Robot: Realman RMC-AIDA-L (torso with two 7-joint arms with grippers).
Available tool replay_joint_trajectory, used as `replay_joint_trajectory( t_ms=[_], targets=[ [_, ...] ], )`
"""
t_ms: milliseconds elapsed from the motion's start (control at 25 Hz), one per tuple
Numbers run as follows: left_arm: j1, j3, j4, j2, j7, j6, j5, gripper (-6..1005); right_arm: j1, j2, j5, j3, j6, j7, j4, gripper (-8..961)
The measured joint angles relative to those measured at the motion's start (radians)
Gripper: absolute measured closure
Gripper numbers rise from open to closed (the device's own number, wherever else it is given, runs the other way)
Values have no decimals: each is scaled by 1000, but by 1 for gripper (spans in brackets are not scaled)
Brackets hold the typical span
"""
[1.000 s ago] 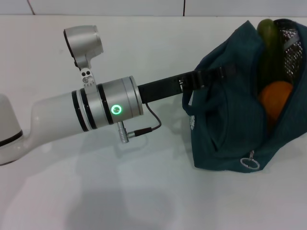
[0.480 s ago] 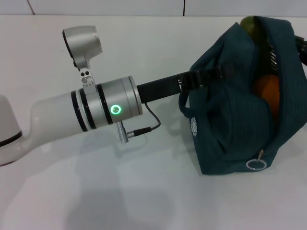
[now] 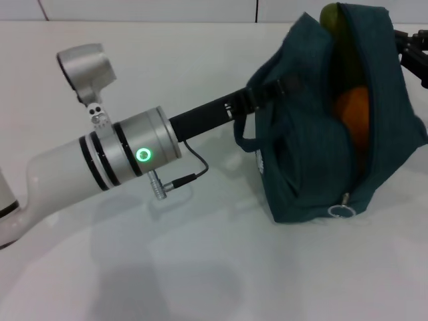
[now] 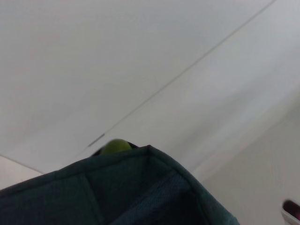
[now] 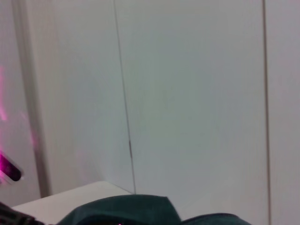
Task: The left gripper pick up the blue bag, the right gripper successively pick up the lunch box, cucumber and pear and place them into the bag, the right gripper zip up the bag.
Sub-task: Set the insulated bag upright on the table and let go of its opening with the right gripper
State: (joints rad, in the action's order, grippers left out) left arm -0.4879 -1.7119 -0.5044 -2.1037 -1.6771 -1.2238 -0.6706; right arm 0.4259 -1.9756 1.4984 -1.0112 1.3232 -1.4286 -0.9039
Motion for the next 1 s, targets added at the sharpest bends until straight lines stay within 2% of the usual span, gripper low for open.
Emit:
replay_joint_trajectory(
  t_ms=[120, 320, 480, 680, 1000],
  targets=[
    [8, 0, 1, 1, 8, 0, 14, 955, -4, -3, -7, 14, 79, 16, -19, 909],
    [13, 3, 2, 2, 11, 0, 17, 956, -23, -33, -21, 114, 224, 50, -88, 910],
    [18, 8, 3, 4, 21, -5, 25, 956, -32, -29, -69, 164, 298, 71, -91, 910],
    [22, 19, 40, 6, 61, 14, 60, 955, -37, -25, -76, 222, 298, 108, -68, 910],
    [17, 29, 62, 7, 91, 18, 88, 955, -37, -18, -82, 232, 300, 147, -35, 910]
  ],
)
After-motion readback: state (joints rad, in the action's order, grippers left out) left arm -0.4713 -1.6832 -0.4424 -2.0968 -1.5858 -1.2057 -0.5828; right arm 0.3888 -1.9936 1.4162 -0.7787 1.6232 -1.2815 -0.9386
